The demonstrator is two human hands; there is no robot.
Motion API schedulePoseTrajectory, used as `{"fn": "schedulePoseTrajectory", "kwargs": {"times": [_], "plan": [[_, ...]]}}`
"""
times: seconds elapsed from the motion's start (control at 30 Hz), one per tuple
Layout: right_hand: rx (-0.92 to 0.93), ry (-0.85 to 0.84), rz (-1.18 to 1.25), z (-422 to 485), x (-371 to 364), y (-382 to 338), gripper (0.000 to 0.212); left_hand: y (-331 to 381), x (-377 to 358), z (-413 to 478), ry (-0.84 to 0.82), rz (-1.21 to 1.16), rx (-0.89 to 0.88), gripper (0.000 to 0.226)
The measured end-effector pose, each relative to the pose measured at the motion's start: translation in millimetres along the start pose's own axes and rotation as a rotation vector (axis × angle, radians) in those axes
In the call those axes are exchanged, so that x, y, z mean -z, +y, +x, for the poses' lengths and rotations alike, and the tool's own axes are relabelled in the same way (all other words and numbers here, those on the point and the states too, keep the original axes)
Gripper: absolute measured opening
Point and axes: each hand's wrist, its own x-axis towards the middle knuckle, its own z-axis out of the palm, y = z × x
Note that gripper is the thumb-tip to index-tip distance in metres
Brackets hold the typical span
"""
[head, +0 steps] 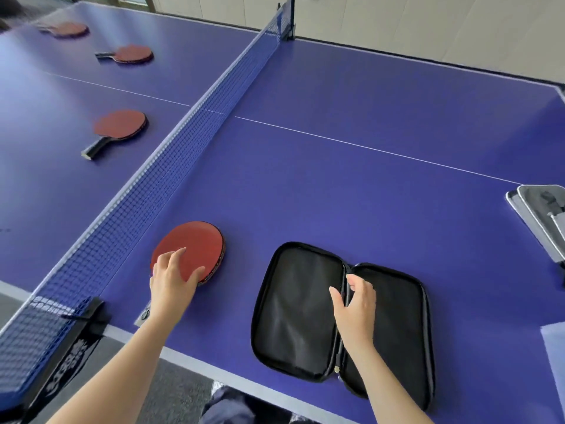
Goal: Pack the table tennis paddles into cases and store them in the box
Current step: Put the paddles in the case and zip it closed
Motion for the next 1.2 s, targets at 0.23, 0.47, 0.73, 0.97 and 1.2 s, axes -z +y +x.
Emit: {"fn": "schedulePoseTrajectory", "kwargs": {"times": [0.23,0.47,0.73,0.97,1.2], "plan": [[0.007,-0.16,0.073,-29,-103,-82,0.041,-59,33,52,-0.072,-0.102,0.1,0.063],[-0.212,-0.232,0.195,-52,-196,-142,0.041,-87,32,94,-0.214,-0.379,0.189,0.059],[-0.36,-0.206,0.159,-47,-236,-167,0.053,-88,18,113,-0.383,-0.401,0.196,0.065],[-0.404,-0.213,0.085,-38,-243,-173,0.054,-86,12,116,-0.406,-0.323,0.198,0.068],[-0.409,-0.19,0.108,-36,-234,-168,0.055,-74,13,105,-0.348,-0.383,0.214,0.068]]}}
